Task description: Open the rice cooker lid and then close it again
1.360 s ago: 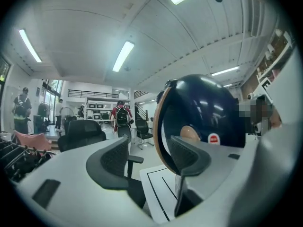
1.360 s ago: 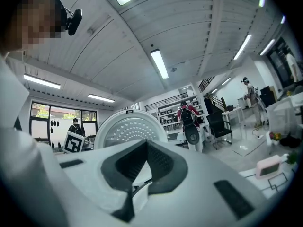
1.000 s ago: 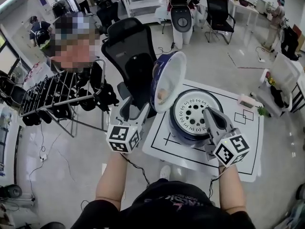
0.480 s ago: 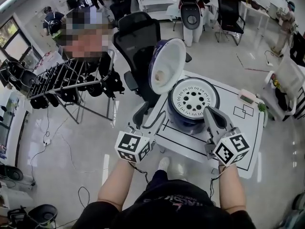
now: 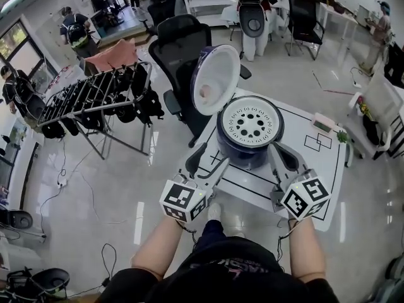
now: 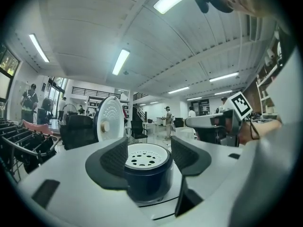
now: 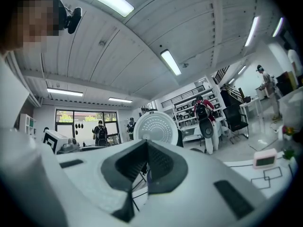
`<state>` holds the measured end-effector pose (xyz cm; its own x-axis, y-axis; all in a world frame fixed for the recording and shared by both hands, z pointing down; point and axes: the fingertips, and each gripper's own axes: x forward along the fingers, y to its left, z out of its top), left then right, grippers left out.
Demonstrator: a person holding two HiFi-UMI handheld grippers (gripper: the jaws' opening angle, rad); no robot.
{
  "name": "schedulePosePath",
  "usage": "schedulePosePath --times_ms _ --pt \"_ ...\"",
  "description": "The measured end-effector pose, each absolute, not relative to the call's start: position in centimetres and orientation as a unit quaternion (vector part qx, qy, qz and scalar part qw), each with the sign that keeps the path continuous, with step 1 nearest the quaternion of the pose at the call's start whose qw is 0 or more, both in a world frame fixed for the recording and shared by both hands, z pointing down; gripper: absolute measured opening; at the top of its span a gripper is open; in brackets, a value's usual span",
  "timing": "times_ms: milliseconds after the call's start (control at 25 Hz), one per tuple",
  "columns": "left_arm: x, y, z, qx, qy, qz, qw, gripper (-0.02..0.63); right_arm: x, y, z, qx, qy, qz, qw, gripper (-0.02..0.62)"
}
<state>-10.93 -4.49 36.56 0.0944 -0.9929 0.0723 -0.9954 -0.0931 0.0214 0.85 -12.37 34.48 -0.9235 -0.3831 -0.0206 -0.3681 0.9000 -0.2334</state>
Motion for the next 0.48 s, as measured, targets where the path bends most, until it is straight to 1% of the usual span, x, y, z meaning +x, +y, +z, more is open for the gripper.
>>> schedulePosePath --times_ms 480 --pt "-9.9 -2.6 36.1 0.735 -0.677 0.018 0.022 0.276 1.8 -10.8 34.6 -0.188 0.975 -0.113 0.039 0.002"
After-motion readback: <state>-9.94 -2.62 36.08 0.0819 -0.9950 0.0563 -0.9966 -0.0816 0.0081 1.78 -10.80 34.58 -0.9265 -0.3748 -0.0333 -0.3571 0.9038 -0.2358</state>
